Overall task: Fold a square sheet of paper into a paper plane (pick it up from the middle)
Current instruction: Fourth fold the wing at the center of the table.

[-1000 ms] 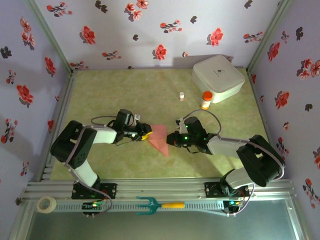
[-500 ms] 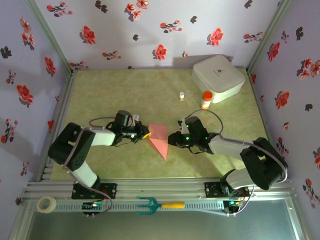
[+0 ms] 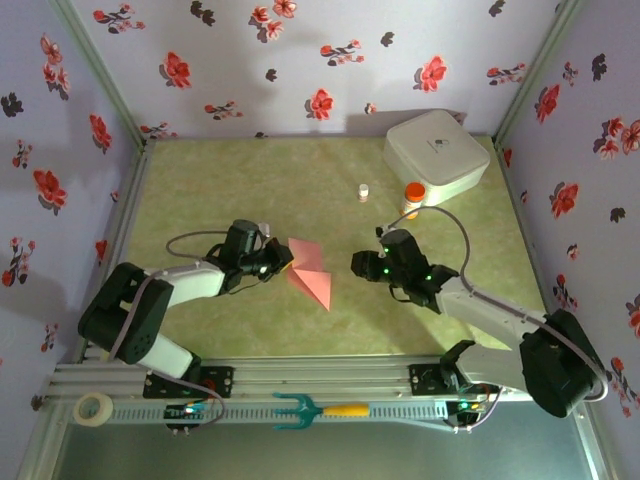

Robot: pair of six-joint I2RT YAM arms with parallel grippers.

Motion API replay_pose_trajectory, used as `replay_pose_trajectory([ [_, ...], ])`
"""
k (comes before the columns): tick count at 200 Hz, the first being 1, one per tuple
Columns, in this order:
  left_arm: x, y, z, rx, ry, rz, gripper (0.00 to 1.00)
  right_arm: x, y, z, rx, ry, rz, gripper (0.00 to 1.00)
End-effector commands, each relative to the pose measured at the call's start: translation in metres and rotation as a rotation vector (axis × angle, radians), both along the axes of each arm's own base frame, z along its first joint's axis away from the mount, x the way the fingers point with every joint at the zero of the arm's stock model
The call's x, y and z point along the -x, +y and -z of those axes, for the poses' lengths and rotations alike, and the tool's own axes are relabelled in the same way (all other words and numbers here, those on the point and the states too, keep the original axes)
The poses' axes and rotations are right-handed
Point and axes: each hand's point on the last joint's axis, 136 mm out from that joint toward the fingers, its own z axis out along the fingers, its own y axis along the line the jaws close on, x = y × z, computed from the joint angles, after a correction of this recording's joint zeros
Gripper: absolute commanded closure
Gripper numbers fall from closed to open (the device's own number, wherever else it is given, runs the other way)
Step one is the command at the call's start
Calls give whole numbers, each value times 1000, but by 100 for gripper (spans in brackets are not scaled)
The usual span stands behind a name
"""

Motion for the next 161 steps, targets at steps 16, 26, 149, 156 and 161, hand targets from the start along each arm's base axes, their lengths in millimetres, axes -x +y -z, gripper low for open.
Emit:
replay_pose_trajectory([
  [16, -4, 2, -12, -32, -43, -8, 100, -3, -12, -15, 64, -66, 13, 56],
  [26, -4, 1, -11, -31, -39, -5, 100, 1, -10, -13, 48, -73, -2, 56],
  [149, 5, -19, -12, 14, -44, 88, 85, 42, 15, -6, 73, -180, -158, 56],
  [156, 5, -19, -13, 16, -46, 89, 87, 45, 19, -5, 86, -191, -186, 56],
  [161, 5, -19, -13, 15, -46, 87, 89, 48, 23, -4, 99, -200, -205, 56],
])
